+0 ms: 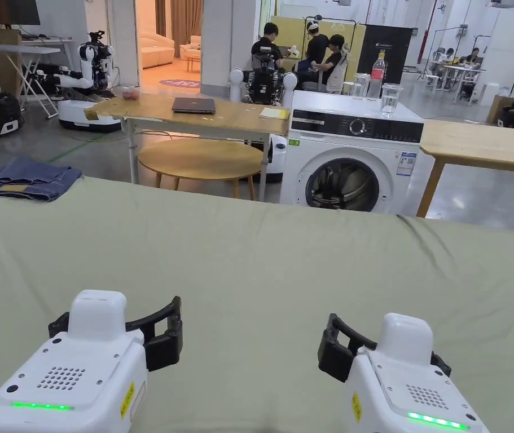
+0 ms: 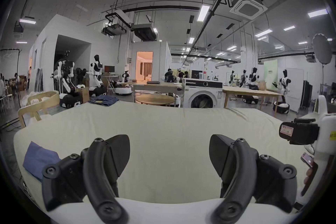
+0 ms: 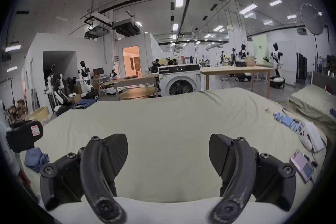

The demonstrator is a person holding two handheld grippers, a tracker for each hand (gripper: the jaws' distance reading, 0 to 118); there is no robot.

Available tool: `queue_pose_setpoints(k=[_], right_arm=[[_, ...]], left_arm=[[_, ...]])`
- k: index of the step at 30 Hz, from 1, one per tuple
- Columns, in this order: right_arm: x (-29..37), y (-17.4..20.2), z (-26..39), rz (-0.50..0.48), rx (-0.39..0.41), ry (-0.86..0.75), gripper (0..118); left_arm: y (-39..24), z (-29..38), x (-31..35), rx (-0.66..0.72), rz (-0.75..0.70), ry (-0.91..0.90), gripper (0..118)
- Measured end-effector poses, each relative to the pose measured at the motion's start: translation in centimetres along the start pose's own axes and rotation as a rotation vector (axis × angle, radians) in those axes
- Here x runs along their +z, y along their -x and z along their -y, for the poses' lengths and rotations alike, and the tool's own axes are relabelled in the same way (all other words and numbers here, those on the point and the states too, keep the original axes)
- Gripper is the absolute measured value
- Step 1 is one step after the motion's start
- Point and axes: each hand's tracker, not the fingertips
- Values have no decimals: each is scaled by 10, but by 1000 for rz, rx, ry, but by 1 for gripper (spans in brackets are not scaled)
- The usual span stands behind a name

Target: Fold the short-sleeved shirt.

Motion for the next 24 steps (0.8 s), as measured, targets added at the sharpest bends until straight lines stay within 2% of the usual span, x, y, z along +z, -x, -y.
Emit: queue_pose_setpoints(k=[3, 8, 10, 13, 24], right_arm=[[0, -2, 1, 33, -68, 18, 94], [2, -6, 3, -9, -75, 26, 94], [2, -4, 1, 8, -77, 37, 94], [1, -4, 1, 54, -65, 34, 94], [-6, -7, 2, 84, 11, 39, 94]], left_arm=[[2, 0, 1, 16, 2, 2, 91], [11, -6, 5, 78, 32, -14, 91], [12, -5, 6, 79, 33, -10, 91], [7, -3, 7, 47, -7, 3, 91], [-5, 4, 9, -82, -101, -28, 91]])
